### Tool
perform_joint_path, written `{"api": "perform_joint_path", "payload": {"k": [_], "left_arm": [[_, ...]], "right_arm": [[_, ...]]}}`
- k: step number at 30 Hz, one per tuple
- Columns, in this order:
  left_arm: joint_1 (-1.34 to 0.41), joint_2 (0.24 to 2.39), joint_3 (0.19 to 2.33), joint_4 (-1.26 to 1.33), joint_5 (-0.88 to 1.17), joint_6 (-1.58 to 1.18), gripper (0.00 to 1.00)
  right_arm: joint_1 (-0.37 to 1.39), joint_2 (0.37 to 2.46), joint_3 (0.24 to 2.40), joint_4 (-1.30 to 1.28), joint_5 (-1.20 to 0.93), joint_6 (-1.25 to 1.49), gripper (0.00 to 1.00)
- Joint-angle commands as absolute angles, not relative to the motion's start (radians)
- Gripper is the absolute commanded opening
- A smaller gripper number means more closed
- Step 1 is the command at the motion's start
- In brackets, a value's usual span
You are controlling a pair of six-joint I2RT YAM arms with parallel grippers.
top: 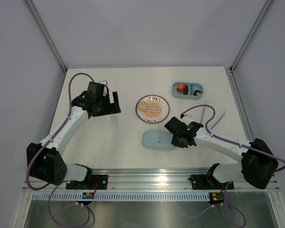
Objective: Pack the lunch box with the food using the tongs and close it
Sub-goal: Pick up the box lid from the center of the board.
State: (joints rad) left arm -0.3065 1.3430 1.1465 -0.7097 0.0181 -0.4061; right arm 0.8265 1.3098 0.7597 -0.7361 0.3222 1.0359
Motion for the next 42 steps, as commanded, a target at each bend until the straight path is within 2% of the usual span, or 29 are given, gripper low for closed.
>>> {"api": "perform_joint_path", "payload": {"k": [1, 4, 9, 14, 23, 30, 34, 37, 41, 42], "left_arm": [[-0.308, 1.318, 1.101, -0.647, 0.15, -0.43, 0.99], [-0.31, 1.292, 1.103, -0.631, 0.244, -0.42, 0.99], [-0.308, 1.252, 1.066, -0.552, 0.523, -0.393, 0.99], [-0.307, 1.258, 1.016, -0.476, 0.671, -0.397, 0.99], [-0.308, 1.319, 0.948, -0.33, 0.827, -0.486, 0.99], [-0.308, 1.356, 0.92, -0.241, 0.85, -0.534, 0.97], [-0.308, 1.377, 0.919, -0.183, 0.871, -0.571, 0.93], [-0.308, 1.388, 0.916, -0.163, 0.871, -0.58, 0.87], [-0.31, 1.388, 0.902, -0.127, 0.882, -0.603, 0.76], [-0.308, 1.388, 0.9, -0.117, 0.885, -0.607, 0.69]], "right_arm": [[0.83, 1.264, 0.903, -0.767, 0.388, 0.939, 0.0], [0.83, 1.266, 0.962, -0.784, 0.394, 0.89, 0.0], [0.831, 1.258, 1.026, -0.775, 0.405, 0.848, 0.0], [0.787, 1.247, 1.032, -0.678, 0.338, 0.805, 0.0], [0.73, 1.247, 1.08, -0.635, 0.252, 0.753, 0.0], [0.719, 1.259, 1.104, -0.604, 0.209, 0.75, 0.0], [0.716, 1.266, 1.109, -0.588, 0.19, 0.752, 0.0], [0.712, 1.266, 1.108, -0.577, 0.181, 0.756, 0.0], [0.706, 1.273, 1.108, -0.571, 0.172, 0.761, 0.0], [0.706, 1.275, 1.106, -0.571, 0.172, 0.764, 0.0]]}}
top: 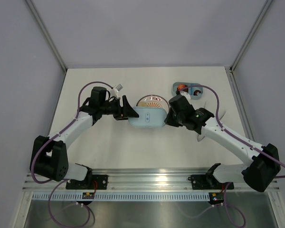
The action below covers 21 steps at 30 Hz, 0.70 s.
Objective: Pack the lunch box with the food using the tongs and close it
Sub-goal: Pick up the box lid from the center of the board.
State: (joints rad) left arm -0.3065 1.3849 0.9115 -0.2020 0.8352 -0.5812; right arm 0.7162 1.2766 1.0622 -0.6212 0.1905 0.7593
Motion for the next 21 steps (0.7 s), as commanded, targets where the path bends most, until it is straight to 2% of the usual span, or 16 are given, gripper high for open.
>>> {"api": "perform_joint_path", "payload": {"k": [1, 3, 4, 6, 7, 8, 10, 11, 12, 14, 16, 21], "left_arm": [[-0.31, 1.387, 0.9, -0.114, 0.884, -0.614, 0.65], [-0.308, 1.381, 0.905, -0.109, 0.887, -0.618, 0.57], [-0.307, 1.381, 0.91, -0.113, 0.884, -0.618, 0.46], [-0.308, 1.381, 0.92, -0.126, 0.882, -0.615, 0.3], [-0.308, 1.381, 0.926, -0.135, 0.881, -0.611, 0.11], [-0.307, 1.382, 0.936, -0.147, 0.881, -0.606, 0.02], [-0.307, 1.384, 0.968, -0.192, 0.871, -0.594, 0.0], [-0.305, 1.384, 0.98, -0.205, 0.867, -0.591, 0.0], [-0.305, 1.379, 0.992, -0.25, 0.855, -0.586, 0.0], [-0.298, 1.373, 1.037, -0.287, 0.836, -0.583, 0.0], [-0.291, 1.355, 1.064, -0.349, 0.778, -0.584, 0.0], [-0.284, 1.396, 1.238, -0.608, 0.67, -0.603, 0.0]], "right_arm": [[0.704, 1.279, 1.104, -0.571, 0.17, 0.764, 0.0], [0.701, 1.289, 1.1, -0.571, 0.17, 0.765, 0.0], [0.7, 1.292, 1.098, -0.571, 0.164, 0.768, 0.0], [0.693, 1.304, 1.089, -0.563, 0.152, 0.77, 0.0], [0.692, 1.307, 1.089, -0.563, 0.147, 0.773, 0.0], [0.69, 1.316, 1.088, -0.561, 0.144, 0.772, 0.0], [0.687, 1.327, 1.097, -0.574, 0.144, 0.769, 0.17], [0.687, 1.327, 1.104, -0.586, 0.147, 0.759, 0.32], [0.686, 1.331, 1.126, -0.601, 0.169, 0.752, 0.5], [0.686, 1.324, 1.149, -0.641, 0.195, 0.717, 0.64], [0.678, 1.31, 1.175, -0.664, 0.224, 0.687, 0.71], [0.673, 1.235, 1.181, -0.646, 0.158, 0.504, 0.7]]}}
